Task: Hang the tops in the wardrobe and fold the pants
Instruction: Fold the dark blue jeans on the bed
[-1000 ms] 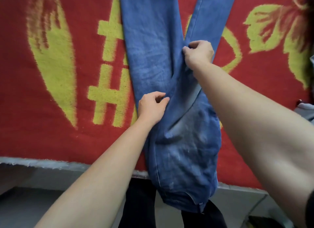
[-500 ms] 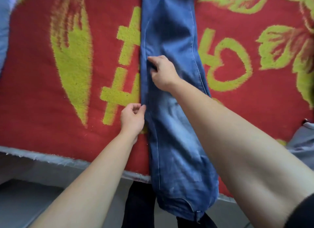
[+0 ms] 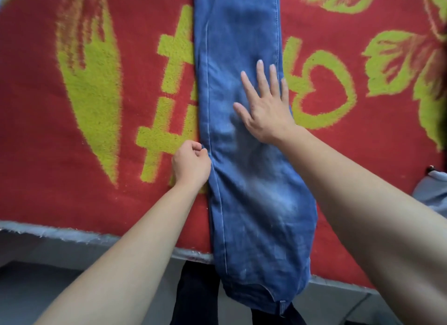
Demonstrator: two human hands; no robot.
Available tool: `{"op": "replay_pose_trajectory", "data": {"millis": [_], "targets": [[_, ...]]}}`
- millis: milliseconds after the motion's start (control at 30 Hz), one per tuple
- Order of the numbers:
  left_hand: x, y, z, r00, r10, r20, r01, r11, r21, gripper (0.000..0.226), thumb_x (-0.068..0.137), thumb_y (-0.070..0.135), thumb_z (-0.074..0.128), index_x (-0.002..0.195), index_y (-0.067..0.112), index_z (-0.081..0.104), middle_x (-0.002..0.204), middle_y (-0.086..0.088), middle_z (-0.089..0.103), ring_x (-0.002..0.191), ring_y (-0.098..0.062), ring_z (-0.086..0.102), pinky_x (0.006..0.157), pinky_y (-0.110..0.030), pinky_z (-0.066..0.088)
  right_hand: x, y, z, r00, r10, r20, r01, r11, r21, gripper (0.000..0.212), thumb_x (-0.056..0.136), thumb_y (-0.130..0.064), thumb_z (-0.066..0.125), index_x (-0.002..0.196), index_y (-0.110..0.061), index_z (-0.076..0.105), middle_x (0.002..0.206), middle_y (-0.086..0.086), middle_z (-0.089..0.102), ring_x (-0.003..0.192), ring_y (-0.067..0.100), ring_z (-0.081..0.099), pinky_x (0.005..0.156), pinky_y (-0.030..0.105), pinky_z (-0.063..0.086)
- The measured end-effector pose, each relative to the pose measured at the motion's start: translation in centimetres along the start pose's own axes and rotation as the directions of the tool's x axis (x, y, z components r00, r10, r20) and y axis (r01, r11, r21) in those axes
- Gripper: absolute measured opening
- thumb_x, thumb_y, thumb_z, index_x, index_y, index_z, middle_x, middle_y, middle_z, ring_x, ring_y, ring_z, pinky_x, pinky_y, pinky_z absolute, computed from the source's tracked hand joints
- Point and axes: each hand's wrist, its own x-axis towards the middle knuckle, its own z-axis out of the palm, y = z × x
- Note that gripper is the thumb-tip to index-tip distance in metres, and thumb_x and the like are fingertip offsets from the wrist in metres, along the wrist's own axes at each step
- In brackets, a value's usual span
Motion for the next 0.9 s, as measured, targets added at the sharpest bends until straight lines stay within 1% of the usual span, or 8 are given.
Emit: {"op": "replay_pose_trajectory", "data": {"millis": [100,267,400,500,600,700,833,900], "targets": [[0.9,1.4,-0.4,0.996,0.081,-0.043,-0.080,0.997,0.016,0.021,0.083,0.010,0.057,0.104,0.013,0.063,0.080,0.004,0.062,0.084,-0.020,0.056,0.077,-0.028,0.038,1.9,0.1,-0.5,0.991,0.098,-0.087,-0.097,0.995,0.015,0.070,0.102,-0.053,0.032,0.159,-0.025,0.004,0.164,0.015,-0.013,0.151,0.037,-0.008,0.120,0.053,0.003],[5.9,5.7,-0.2,0.969,0.243,-0.046,-0.247,0.964,-0.101,0.029,0.085,0.026,0.059,0.109,0.010,0.062,0.101,-0.008,0.068,0.095,-0.030,0.063,0.089,-0.043,0.048,5.8,1.3,-0.6,0.991,0.081,0.110,-0.072,0.994,-0.078,0.073,0.098,-0.065,0.023,0.158,-0.031,-0.004,0.163,0.012,-0.021,0.151,0.034,-0.015,0.122,0.050,0.001],[10.3,9.2,-0.8,0.923,0.383,-0.031,-0.384,0.923,-0.020,0.032,0.084,0.029,0.064,0.110,0.012,0.058,0.109,-0.009,0.063,0.103,-0.030,0.058,0.092,-0.039,0.044,6.2,2.0,-0.6,0.985,0.090,0.150,-0.076,0.992,-0.099,0.075,0.094,-0.072,0.018,0.156,-0.039,-0.008,0.163,0.007,-0.023,0.151,0.031,-0.017,0.122,0.049,0.001],[12.7,11.3,-1.5,0.897,0.441,-0.028,-0.429,0.884,0.186,0.046,0.086,0.033,0.063,0.128,0.016,0.052,0.131,-0.009,0.051,0.125,-0.028,0.044,0.101,-0.040,0.034,6.5,2.0,-1.6,0.986,0.084,0.142,-0.063,0.987,-0.148,0.077,0.091,-0.077,0.021,0.156,-0.042,0.001,0.166,0.008,-0.010,0.152,0.033,-0.002,0.120,0.050,0.010],[15.3,13.8,-2.3,0.880,0.471,0.067,-0.459,0.802,0.382,0.074,0.084,0.050,0.063,0.148,0.027,0.033,0.160,-0.005,0.020,0.148,-0.024,0.013,0.115,-0.052,0.013,7.8,2.2,-3.7,0.998,0.043,0.054,-0.036,0.992,-0.120,0.063,0.093,-0.068,0.038,0.149,-0.039,0.034,0.156,0.012,0.029,0.137,0.038,0.032,0.112,0.046,0.027],[18.4,15.6,-2.9,0.908,0.377,0.185,-0.419,0.792,0.444,0.099,0.074,0.070,0.064,0.154,0.036,0.016,0.164,-0.003,-0.001,0.151,-0.023,-0.004,0.116,-0.061,-0.001,11.3,2.4,-6.6,0.974,0.195,-0.112,-0.169,0.963,0.209,0.051,0.094,-0.050,0.052,0.139,-0.026,0.049,0.133,0.011,0.049,0.123,0.035,0.046,0.104,0.043,0.037],[19.5,15.1,-2.3,0.901,0.389,0.191,-0.431,0.763,0.482,0.100,0.069,0.076,0.063,0.152,0.042,0.019,0.164,0.003,-0.004,0.151,-0.020,-0.007,0.116,-0.060,-0.002,17.9,2.6,-10.6,0.840,0.523,-0.144,-0.306,0.676,0.671,0.082,0.089,-0.046,0.063,0.153,-0.013,0.026,0.150,0.009,0.038,0.141,0.024,0.033,0.115,0.031,0.024],[19.6,14.9,-2.2,0.899,0.397,0.182,-0.433,0.755,0.493,0.099,0.069,0.077,0.063,0.151,0.043,0.020,0.164,0.004,-0.004,0.151,-0.019,-0.007,0.116,-0.059,-0.001,20.8,2.5,-12.1,0.804,0.591,-0.067,-0.289,0.486,0.825,0.079,0.083,-0.046,0.070,0.147,-0.013,0.038,0.136,0.001,0.054,0.129,0.016,0.049,0.109,0.025,0.034]]}}
